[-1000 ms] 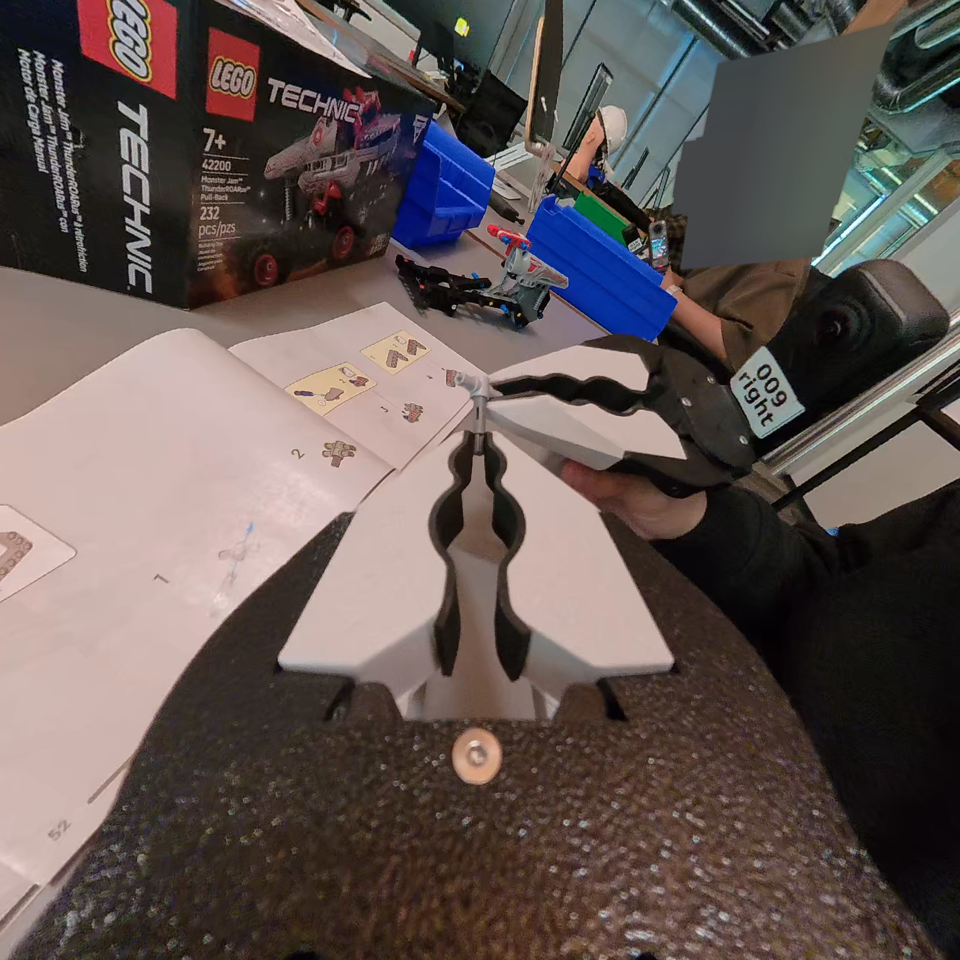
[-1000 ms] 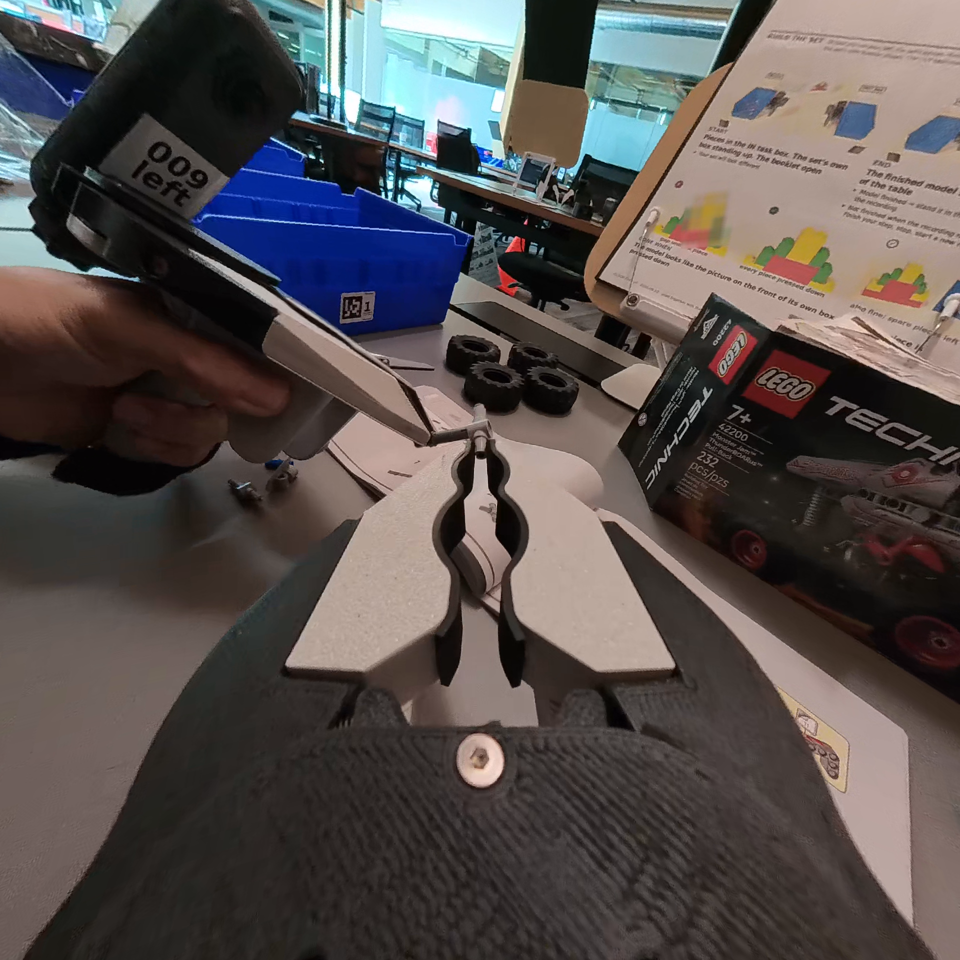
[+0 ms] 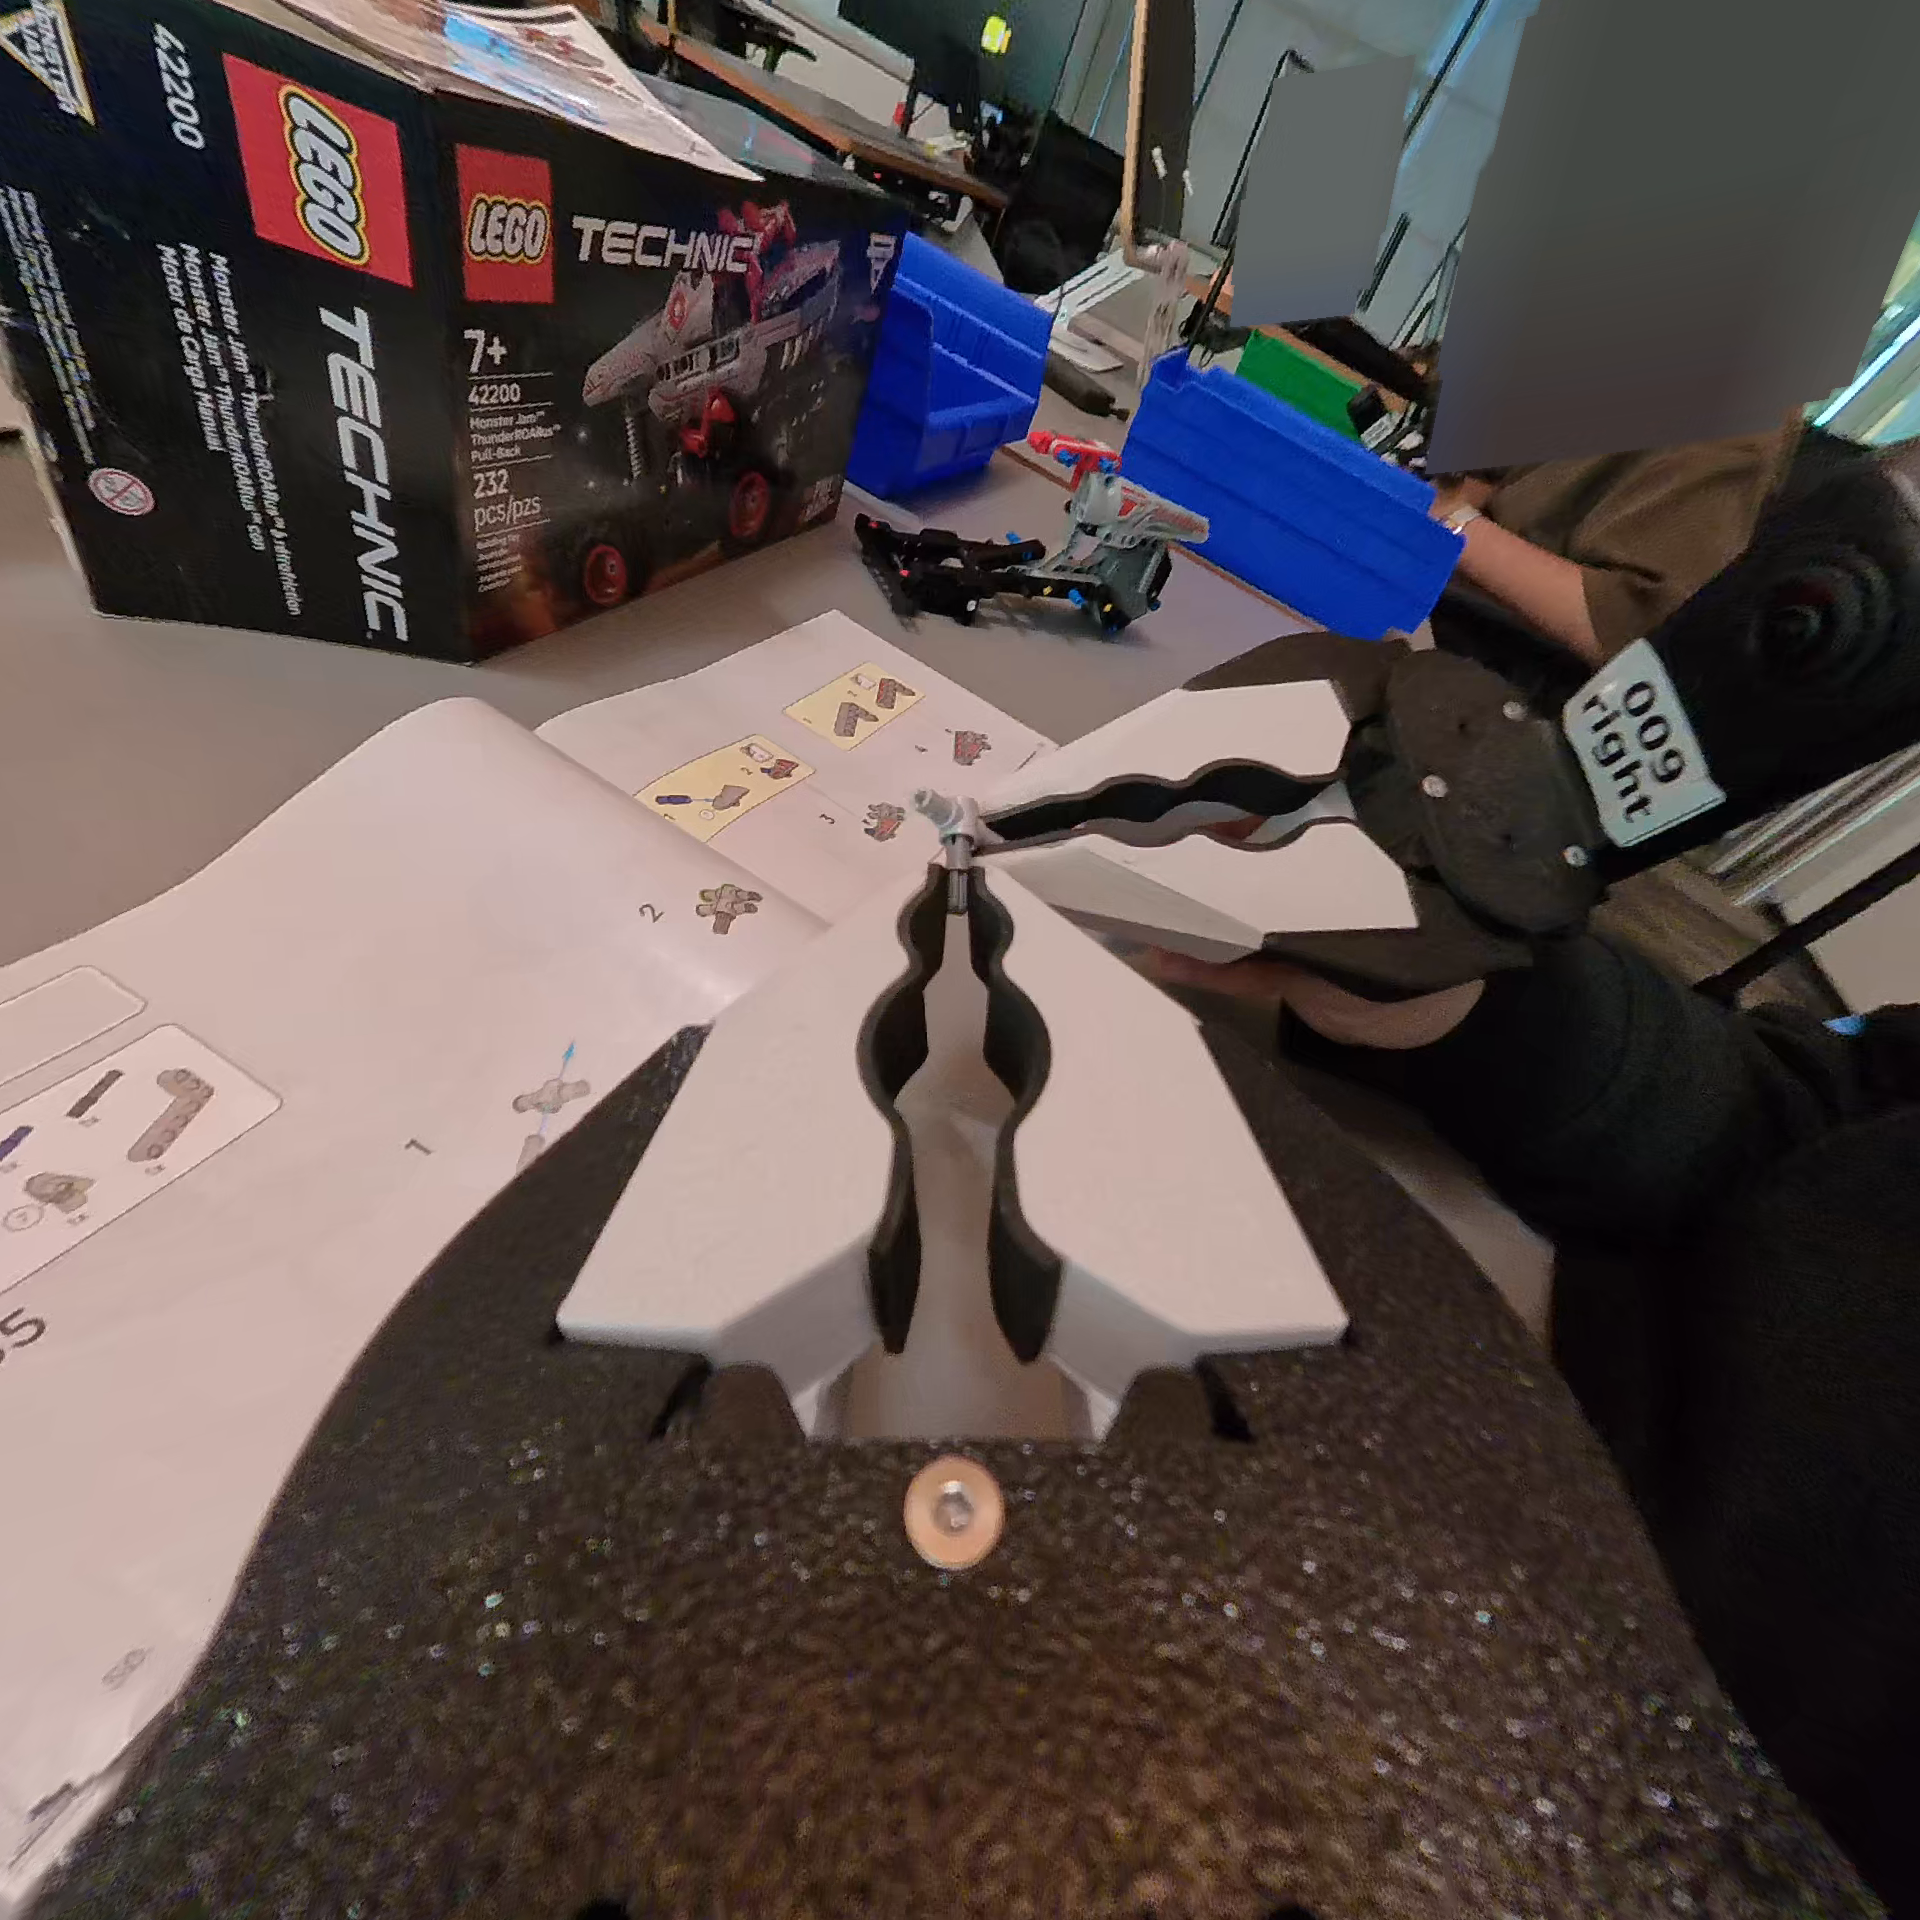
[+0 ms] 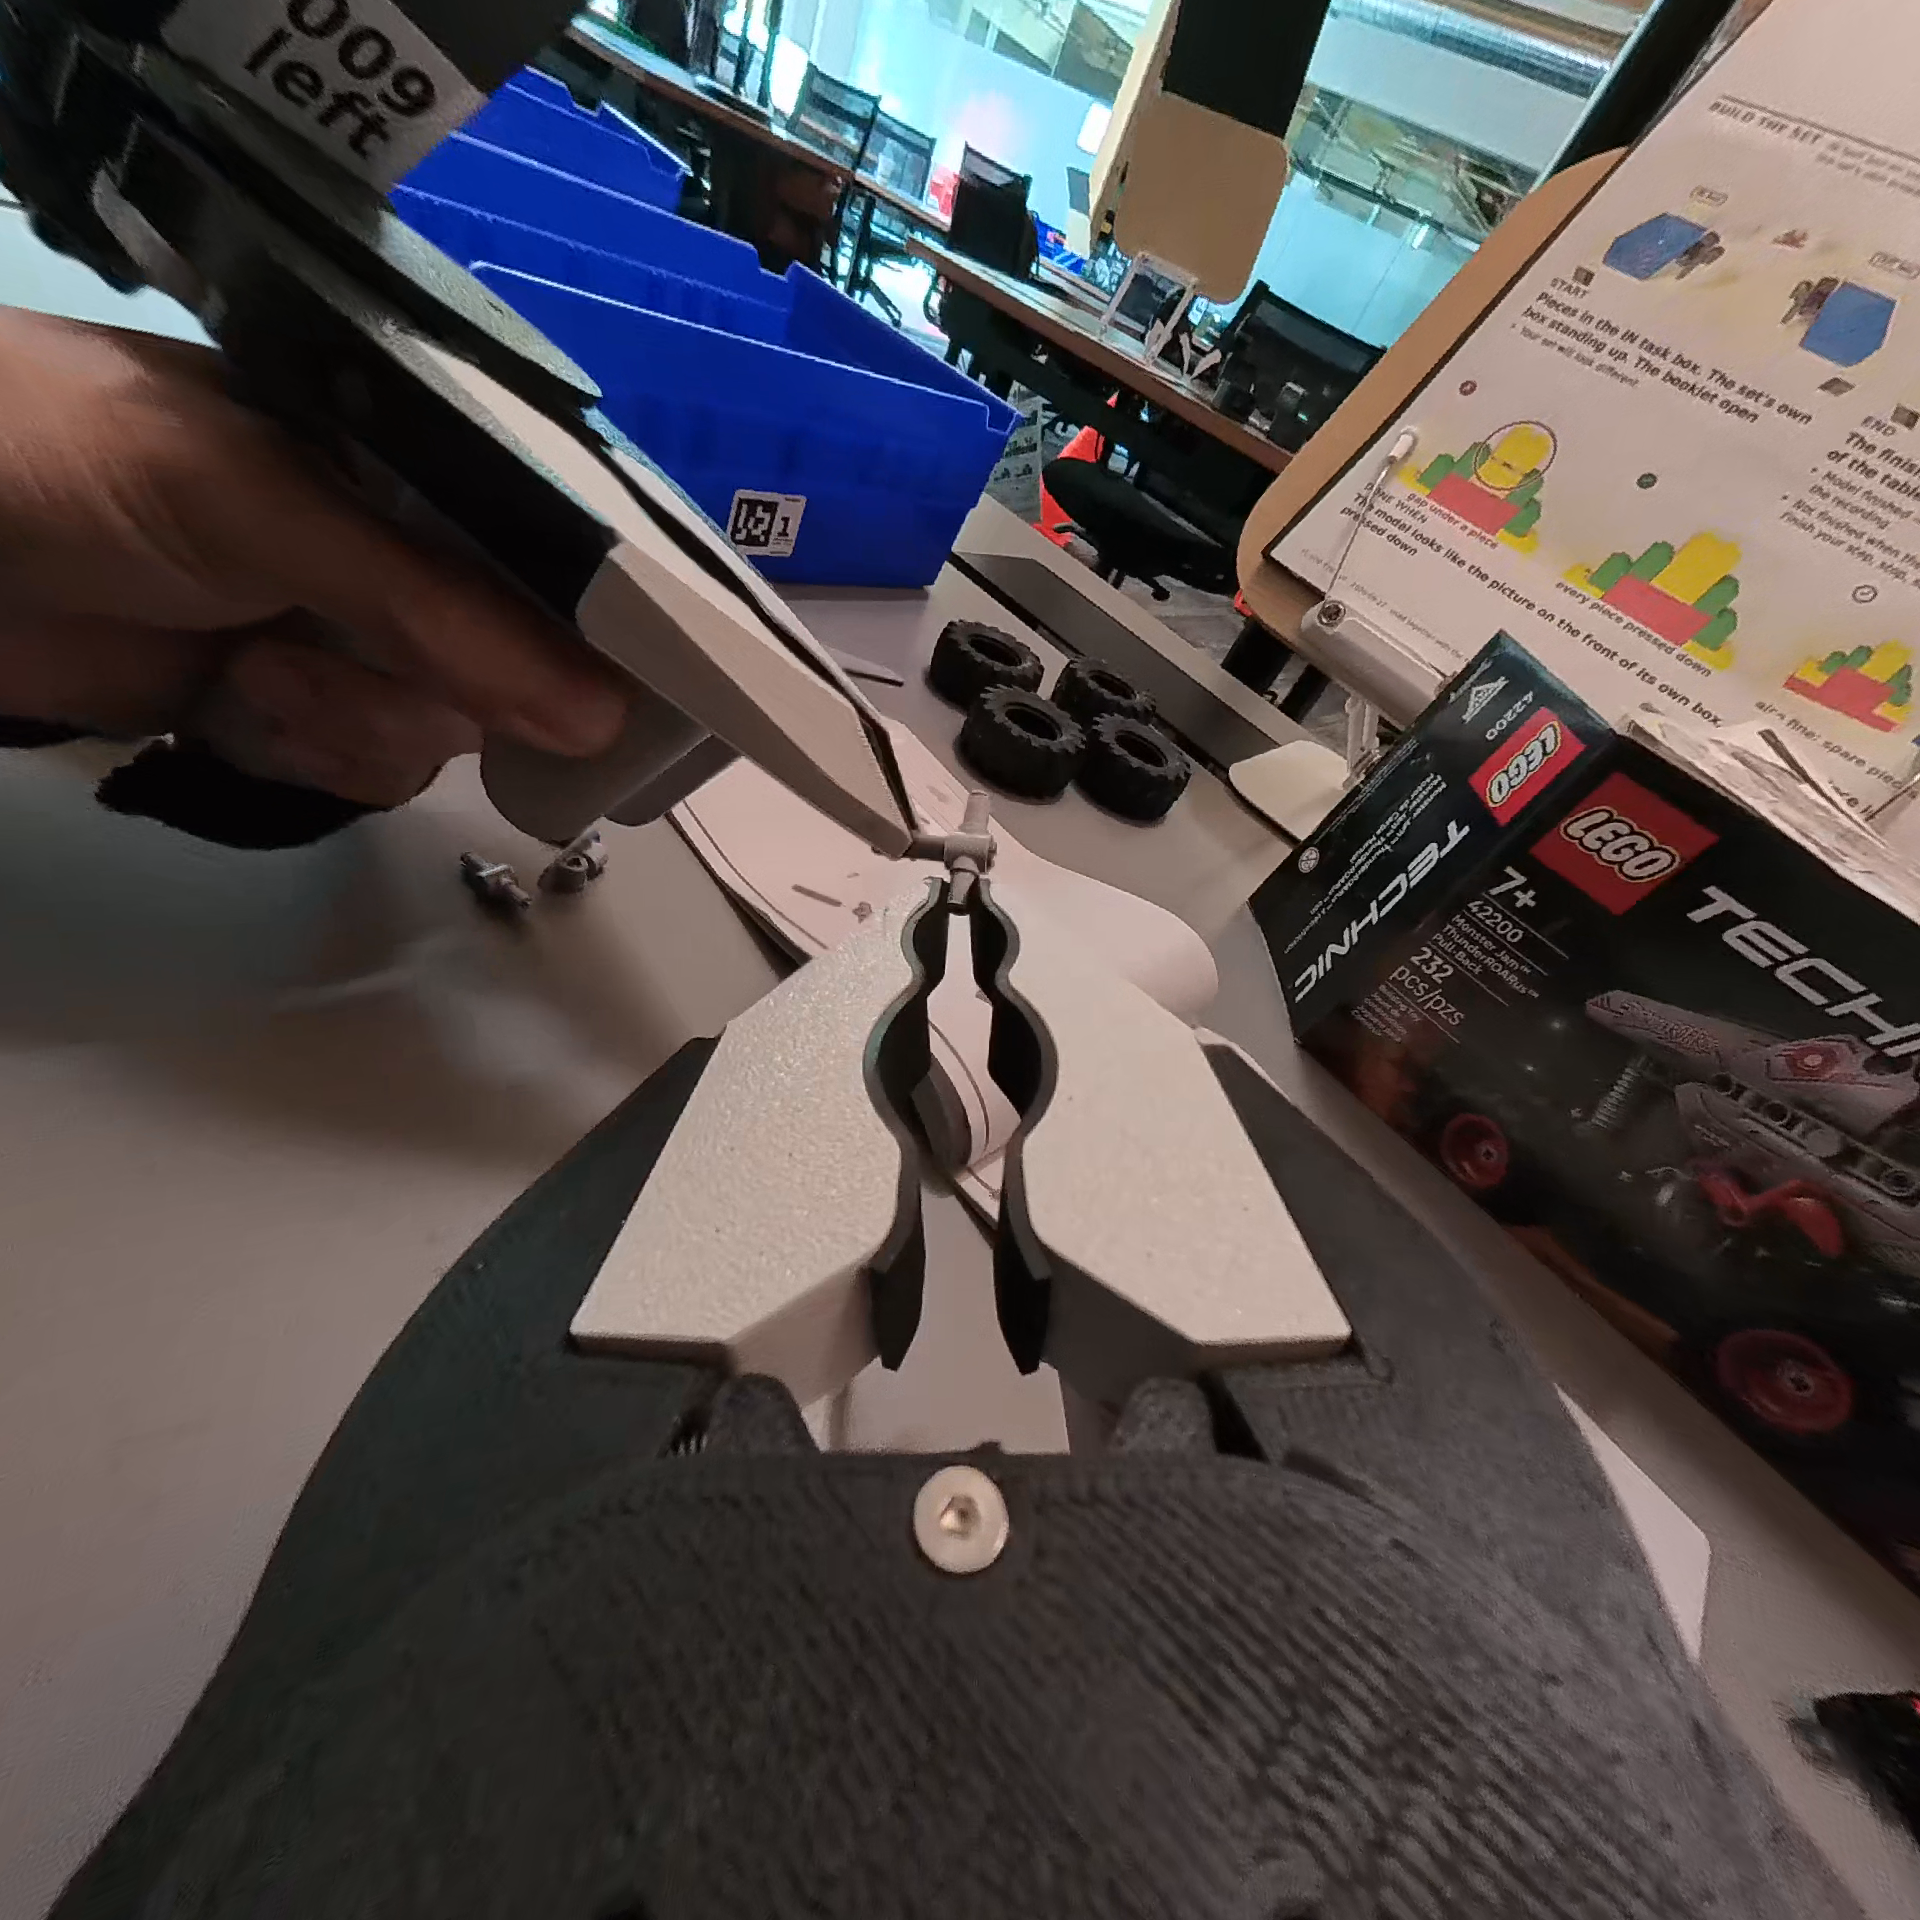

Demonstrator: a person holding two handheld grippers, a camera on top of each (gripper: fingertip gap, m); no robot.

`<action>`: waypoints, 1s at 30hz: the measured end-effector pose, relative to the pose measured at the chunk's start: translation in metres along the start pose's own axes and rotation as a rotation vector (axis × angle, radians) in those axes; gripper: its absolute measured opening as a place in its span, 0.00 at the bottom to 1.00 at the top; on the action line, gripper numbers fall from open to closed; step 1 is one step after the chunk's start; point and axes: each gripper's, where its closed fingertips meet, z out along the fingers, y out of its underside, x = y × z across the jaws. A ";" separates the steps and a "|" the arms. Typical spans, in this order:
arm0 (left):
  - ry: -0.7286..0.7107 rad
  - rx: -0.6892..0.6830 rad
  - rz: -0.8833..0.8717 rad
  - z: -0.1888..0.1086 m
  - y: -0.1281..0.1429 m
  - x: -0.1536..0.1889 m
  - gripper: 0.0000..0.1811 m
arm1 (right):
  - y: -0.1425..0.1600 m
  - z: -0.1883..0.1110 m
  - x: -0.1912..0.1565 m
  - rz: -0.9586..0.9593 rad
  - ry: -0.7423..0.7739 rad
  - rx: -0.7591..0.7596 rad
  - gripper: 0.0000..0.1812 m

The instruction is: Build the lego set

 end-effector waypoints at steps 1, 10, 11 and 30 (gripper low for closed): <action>0.013 0.004 -0.017 0.000 -0.001 0.000 0.01 | 0.000 0.000 0.000 -0.015 0.002 0.000 0.01; 0.067 0.001 0.040 -0.004 -0.003 0.006 0.02 | -0.007 -0.002 -0.004 0.113 -0.064 0.056 0.01; 0.066 -0.013 0.114 -0.007 -0.003 0.008 0.03 | -0.007 -0.002 -0.006 0.170 -0.103 0.064 0.01; 0.150 -0.274 0.853 -0.027 0.044 0.028 0.11 | 0.007 -0.019 -0.060 0.056 -0.513 -0.011 0.01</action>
